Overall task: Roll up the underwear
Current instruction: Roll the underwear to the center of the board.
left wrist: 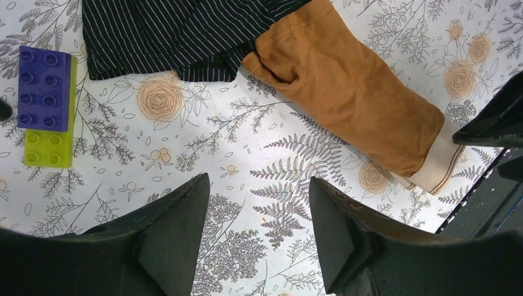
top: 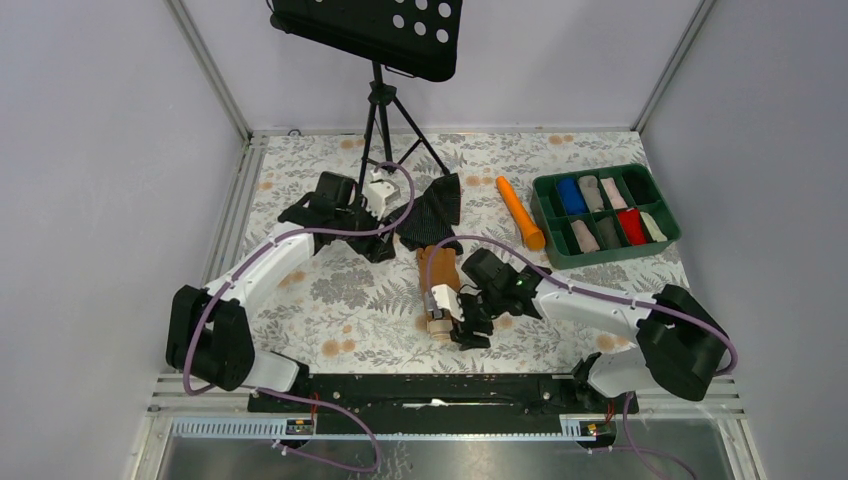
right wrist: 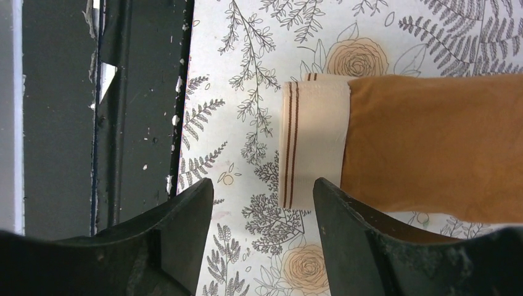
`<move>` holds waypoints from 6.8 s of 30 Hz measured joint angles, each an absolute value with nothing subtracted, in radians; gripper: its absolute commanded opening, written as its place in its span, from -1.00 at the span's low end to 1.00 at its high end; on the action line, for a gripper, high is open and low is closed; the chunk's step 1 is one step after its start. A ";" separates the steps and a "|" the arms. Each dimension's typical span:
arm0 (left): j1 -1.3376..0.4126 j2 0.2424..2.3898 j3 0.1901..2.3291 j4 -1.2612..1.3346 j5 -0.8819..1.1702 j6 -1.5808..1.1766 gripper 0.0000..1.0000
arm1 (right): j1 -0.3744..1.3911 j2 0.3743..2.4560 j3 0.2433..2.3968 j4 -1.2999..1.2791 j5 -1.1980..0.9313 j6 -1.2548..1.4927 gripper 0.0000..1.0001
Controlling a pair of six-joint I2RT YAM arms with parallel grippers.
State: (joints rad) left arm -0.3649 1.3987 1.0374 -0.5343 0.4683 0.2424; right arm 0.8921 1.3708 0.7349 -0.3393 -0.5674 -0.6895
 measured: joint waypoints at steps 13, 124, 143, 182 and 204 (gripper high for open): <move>-0.351 1.409 1.038 -0.528 0.502 0.235 0.28 | 0.947 1.478 0.714 -0.210 -0.466 -0.796 0.26; -0.862 1.613 0.880 -0.355 0.577 0.544 -0.86 | 0.660 2.206 1.391 -0.982 -1.033 -0.805 -0.69; -0.863 1.620 0.942 -0.463 0.688 0.567 -1.00 | 0.624 2.065 1.411 -0.958 -1.004 -0.682 -0.32; -0.735 1.854 1.129 -0.606 0.832 0.524 -1.00 | 0.546 2.119 1.524 -0.778 -0.709 -0.380 -0.31; -0.693 2.079 1.257 -0.707 1.060 0.447 -0.98 | 0.334 1.149 0.993 -0.738 -0.395 -0.578 -0.19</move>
